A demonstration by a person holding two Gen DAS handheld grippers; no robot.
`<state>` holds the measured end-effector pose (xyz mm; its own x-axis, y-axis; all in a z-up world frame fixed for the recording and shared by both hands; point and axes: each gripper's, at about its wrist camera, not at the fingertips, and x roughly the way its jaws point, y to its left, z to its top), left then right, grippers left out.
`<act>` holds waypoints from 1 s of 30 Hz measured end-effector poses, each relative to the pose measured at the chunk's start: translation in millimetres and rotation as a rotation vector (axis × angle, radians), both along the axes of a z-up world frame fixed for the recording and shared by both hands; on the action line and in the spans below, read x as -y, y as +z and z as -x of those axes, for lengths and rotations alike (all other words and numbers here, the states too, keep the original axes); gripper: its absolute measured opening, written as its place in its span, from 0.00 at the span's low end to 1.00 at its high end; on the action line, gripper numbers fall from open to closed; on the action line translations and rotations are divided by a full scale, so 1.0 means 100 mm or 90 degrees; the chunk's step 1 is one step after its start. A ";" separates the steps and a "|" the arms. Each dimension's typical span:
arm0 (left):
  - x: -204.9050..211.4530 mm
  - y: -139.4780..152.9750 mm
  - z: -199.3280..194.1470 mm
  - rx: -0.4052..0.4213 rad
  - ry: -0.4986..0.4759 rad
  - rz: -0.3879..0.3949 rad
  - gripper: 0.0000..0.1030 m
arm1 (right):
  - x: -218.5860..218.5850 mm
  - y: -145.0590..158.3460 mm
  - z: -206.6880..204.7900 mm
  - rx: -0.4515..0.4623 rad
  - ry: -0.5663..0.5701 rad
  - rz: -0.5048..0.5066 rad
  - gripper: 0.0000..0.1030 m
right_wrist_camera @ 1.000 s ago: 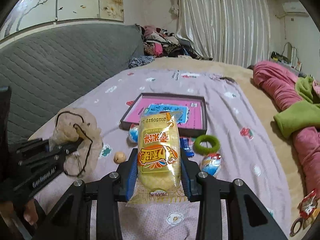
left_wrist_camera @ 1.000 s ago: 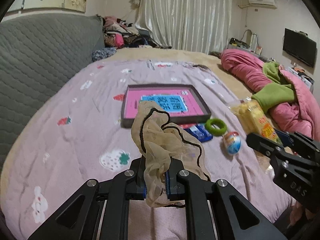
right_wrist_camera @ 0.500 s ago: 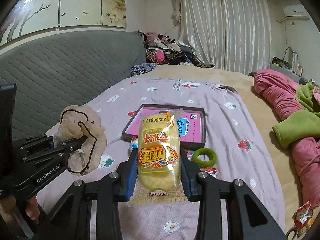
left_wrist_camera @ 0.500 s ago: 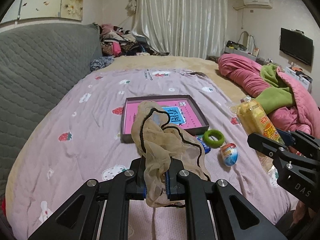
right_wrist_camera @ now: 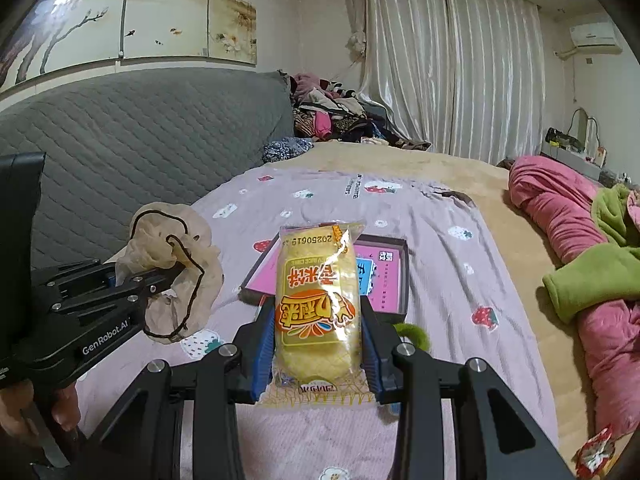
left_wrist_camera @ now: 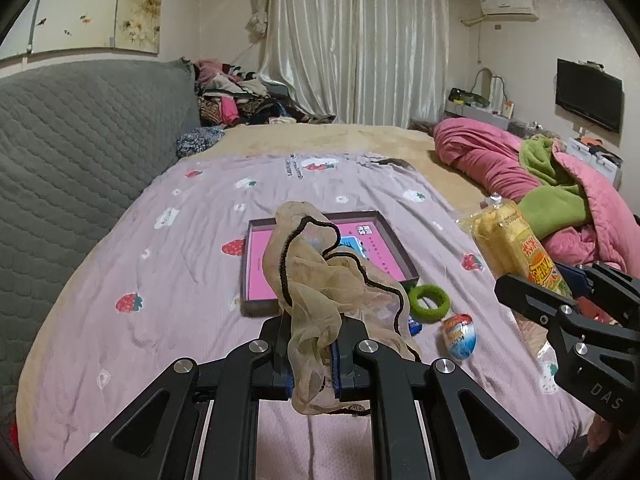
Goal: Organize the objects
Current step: 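Lift the scrunchie and yellow cake and carry both toward the tray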
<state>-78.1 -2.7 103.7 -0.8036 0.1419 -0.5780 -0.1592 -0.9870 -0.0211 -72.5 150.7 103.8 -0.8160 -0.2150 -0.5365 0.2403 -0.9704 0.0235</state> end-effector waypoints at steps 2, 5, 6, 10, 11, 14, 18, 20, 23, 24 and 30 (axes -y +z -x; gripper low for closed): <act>0.00 0.02 0.04 -0.001 0.000 0.001 0.12 | 0.01 0.03 0.05 -0.002 0.001 -0.001 0.37; 0.01 0.07 0.11 -0.004 0.001 -0.002 0.12 | 0.02 0.09 0.11 -0.008 0.001 -0.005 0.37; 0.01 0.10 0.14 -0.006 0.001 -0.002 0.12 | 0.02 0.12 0.13 -0.012 0.001 -0.008 0.37; 0.01 0.20 0.27 -0.017 0.002 0.003 0.12 | 0.03 0.23 0.26 -0.026 0.000 -0.021 0.37; 0.01 0.22 0.30 -0.019 0.002 0.005 0.12 | 0.03 0.25 0.29 -0.027 -0.001 -0.021 0.37; 0.01 0.29 0.45 -0.024 0.001 0.011 0.12 | 0.01 0.29 0.41 -0.024 0.000 -0.018 0.37; 0.04 0.33 0.68 -0.018 -0.001 0.001 0.12 | -0.01 0.30 0.66 -0.016 -0.006 -0.018 0.37; 0.04 0.34 0.80 -0.020 0.000 0.004 0.12 | -0.02 0.30 0.77 -0.016 -0.006 -0.017 0.37; 0.03 0.34 0.97 -0.022 0.000 0.008 0.12 | -0.03 0.31 0.97 -0.012 -0.009 -0.012 0.37; 0.02 0.34 1.03 -0.021 0.000 0.008 0.12 | -0.02 0.31 1.06 -0.010 -0.010 -0.012 0.37; 0.04 0.23 1.47 -0.007 -0.003 -0.004 0.12 | 0.04 0.26 1.46 -0.004 -0.009 -0.024 0.37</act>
